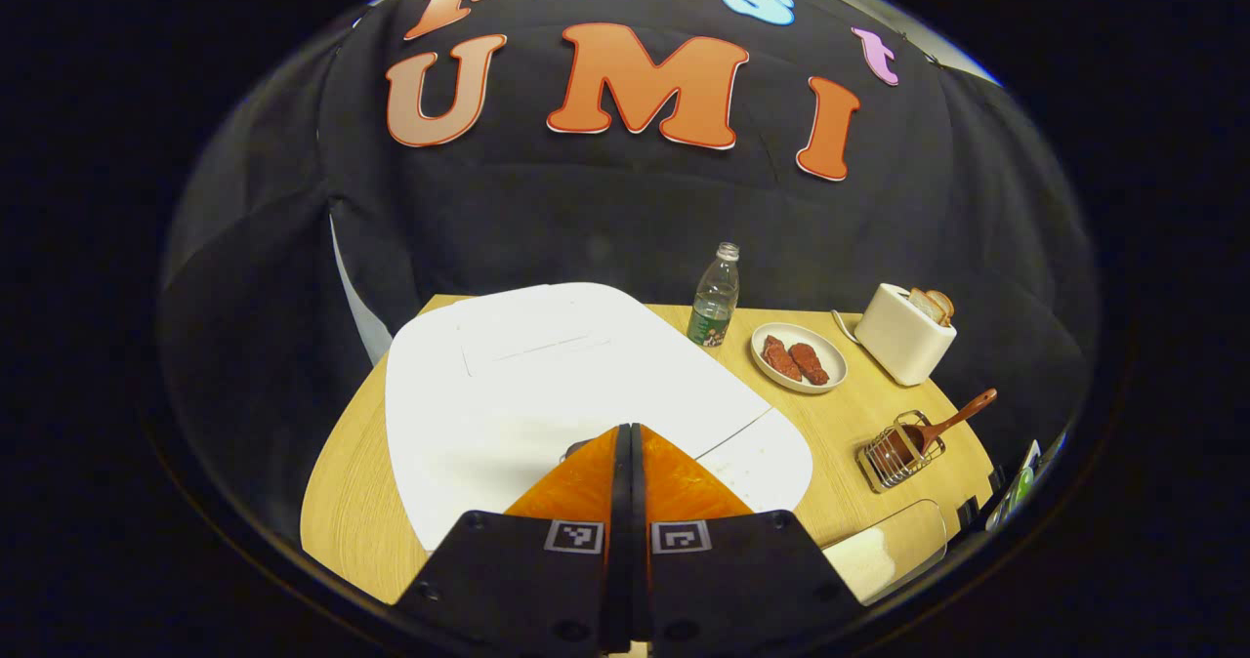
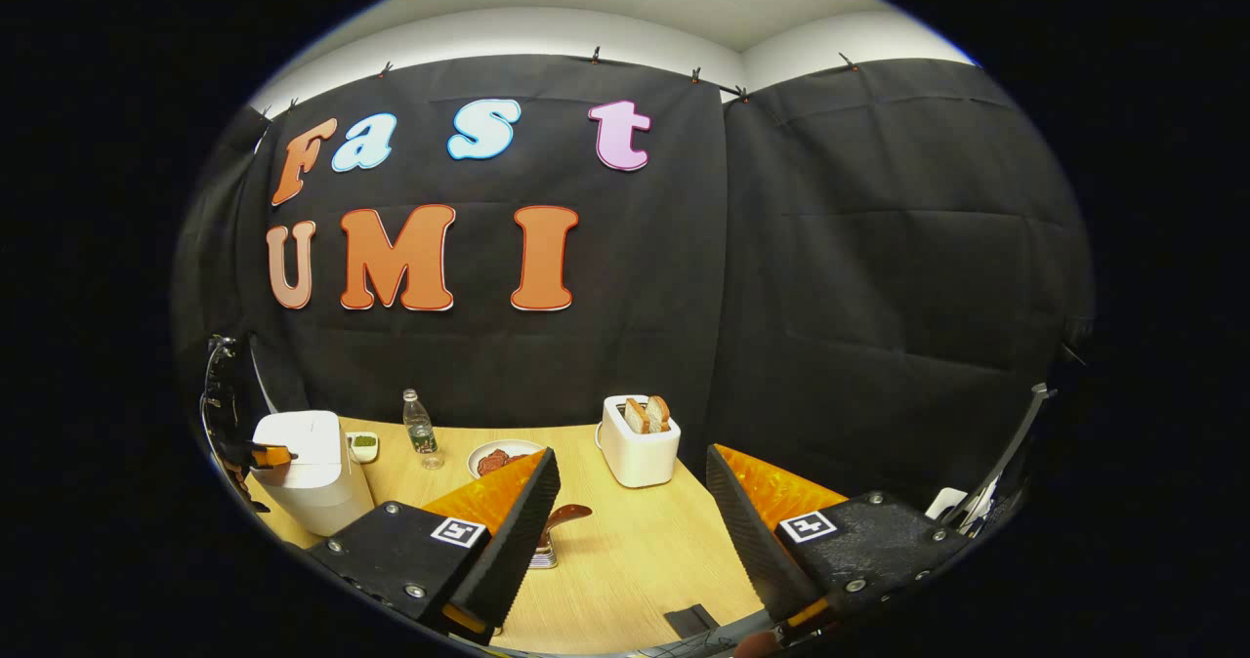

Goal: Close the left gripper, press the button to open the rice cooker; take a wooden spoon from the chopstick holder with the right hand, scoop a spoonful of rice and pour it into the rice cooker, then put the wooden spoon back into the chopstick holder.

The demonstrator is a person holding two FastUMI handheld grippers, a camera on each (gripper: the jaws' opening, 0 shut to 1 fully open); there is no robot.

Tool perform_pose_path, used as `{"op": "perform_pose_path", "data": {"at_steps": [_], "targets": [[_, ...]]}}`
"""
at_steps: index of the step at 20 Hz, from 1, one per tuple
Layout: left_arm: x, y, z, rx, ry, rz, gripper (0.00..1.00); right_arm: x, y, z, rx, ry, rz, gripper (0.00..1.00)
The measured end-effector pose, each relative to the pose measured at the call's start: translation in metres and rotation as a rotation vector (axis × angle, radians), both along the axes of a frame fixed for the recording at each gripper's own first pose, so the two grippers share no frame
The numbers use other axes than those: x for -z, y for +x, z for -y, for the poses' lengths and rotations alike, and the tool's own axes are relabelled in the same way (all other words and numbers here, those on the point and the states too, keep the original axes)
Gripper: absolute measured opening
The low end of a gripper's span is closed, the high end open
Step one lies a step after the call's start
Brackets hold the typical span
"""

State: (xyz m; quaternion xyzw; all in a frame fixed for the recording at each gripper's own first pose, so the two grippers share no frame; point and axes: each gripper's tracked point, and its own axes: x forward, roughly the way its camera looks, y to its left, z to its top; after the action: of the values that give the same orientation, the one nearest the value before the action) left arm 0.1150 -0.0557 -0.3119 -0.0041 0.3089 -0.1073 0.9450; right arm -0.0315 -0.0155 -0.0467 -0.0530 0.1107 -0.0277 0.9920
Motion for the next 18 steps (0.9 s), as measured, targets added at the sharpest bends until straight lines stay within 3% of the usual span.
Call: {"op": "perform_pose_path", "data": {"at_steps": [8, 14, 18], "targets": [[-0.007, 0.0, -0.001, -0.021, -0.013, -0.009, 0.05, 0.004, -0.004, -0.009, -0.017, -0.005, 0.001, 0.94], [-0.117, 0.022, -0.013, -0.065, -0.023, 0.217, 0.04, 0.002, -0.007, -0.013, -0.012, 0.058, 0.026, 0.94], [-0.165, 0.006, -0.024, -0.076, -0.044, 0.273, 0.04, -0.001, -0.007, -0.015, -0.011, 0.096, 0.069, 0.94]]}}
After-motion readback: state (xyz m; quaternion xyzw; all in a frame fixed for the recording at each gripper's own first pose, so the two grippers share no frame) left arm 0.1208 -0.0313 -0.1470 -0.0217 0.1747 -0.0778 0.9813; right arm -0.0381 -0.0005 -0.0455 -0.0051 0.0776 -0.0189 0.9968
